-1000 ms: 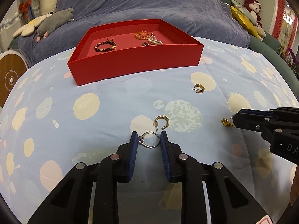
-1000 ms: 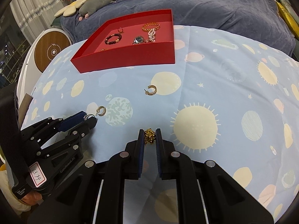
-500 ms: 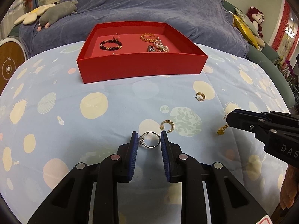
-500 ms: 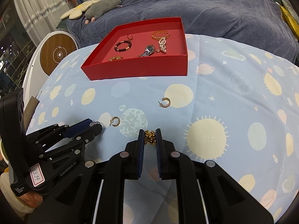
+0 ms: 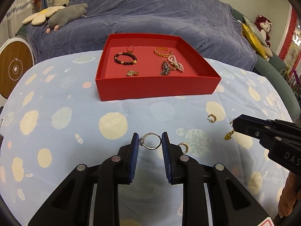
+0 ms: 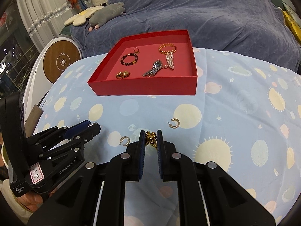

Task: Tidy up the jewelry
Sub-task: 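Carry the gold chain and silver ring over the red box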

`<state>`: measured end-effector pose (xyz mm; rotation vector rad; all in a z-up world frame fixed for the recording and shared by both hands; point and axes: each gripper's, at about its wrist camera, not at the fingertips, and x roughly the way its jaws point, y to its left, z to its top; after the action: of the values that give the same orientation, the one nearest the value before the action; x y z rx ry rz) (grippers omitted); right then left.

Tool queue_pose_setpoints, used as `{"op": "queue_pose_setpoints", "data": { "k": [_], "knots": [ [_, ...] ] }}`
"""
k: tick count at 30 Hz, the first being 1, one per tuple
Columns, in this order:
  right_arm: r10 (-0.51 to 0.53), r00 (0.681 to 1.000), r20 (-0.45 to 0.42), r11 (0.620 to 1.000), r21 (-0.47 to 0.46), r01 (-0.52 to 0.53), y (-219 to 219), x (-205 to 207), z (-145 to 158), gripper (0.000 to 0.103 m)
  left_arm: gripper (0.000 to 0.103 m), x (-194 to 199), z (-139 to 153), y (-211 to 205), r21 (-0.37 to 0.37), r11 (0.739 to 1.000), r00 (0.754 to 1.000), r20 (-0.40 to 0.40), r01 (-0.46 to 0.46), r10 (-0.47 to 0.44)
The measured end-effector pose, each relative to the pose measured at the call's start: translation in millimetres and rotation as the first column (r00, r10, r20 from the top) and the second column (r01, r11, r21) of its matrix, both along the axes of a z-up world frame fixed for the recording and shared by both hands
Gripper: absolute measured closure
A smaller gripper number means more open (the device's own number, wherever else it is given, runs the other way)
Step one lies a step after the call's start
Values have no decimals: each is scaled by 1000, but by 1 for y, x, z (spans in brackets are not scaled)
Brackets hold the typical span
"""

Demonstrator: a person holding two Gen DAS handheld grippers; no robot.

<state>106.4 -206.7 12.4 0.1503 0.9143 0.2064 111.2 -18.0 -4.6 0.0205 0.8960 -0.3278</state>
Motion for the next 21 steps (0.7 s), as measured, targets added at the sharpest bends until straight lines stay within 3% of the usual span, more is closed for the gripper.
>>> {"op": "queue_pose_setpoints", "data": {
  "k": [8,13,21],
  "knots": [
    [-24,998,57,1000,14,23,-5,18,20,92,81,28,44,17,-21,999,997,72,-35,36],
    [-25,994,103,999,-17,27,-10,37,42,92,81,55,67,20,19,999,990,133,-40,37],
    [-42,991,124,999,18,40,-16,101,59,92,81,111,87,9,17,999,983,176,-49,45]
  ]
}}
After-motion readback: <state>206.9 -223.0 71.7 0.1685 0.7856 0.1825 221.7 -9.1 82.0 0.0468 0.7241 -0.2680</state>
